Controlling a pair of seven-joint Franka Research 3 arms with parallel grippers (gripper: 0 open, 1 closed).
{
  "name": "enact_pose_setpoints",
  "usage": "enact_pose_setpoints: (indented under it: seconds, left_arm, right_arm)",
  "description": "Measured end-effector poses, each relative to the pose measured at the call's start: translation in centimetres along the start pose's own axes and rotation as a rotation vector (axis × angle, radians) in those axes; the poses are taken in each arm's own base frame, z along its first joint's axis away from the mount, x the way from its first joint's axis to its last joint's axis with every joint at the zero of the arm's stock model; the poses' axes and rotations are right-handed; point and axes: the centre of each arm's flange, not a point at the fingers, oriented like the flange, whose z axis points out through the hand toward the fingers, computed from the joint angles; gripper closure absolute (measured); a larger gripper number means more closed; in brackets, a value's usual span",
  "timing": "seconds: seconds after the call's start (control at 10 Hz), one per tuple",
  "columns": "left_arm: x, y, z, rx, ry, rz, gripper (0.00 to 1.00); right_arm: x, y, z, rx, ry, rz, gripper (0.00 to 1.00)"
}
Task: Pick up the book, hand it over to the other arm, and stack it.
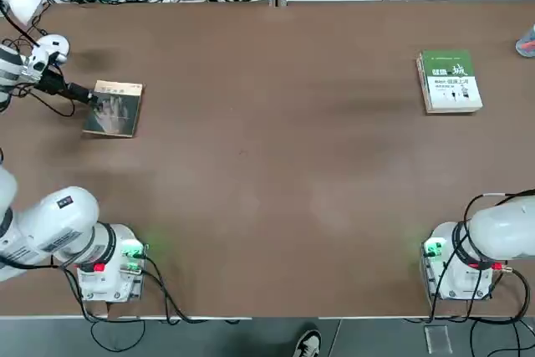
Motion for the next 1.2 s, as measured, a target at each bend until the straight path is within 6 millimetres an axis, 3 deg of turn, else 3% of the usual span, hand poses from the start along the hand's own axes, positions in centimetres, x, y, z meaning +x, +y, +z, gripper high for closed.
enact_pose_setpoints:
  seconds: [0.5, 1.2]
  left_arm:
    - [1.4, -0.1, -0.4, -0.027, 0.001, 0.005, 0.07]
    - [1.2, -0.4, 0.6, -0.047, -0.009, -0.006, 0.08]
  right_arm:
    - [0.0, -0.1, 0.1, 0.0, -0.003, -0.001, 0.0]
    - [-0.1, -0.1, 0.2, 0.0, -0.005, -0.002, 0.0]
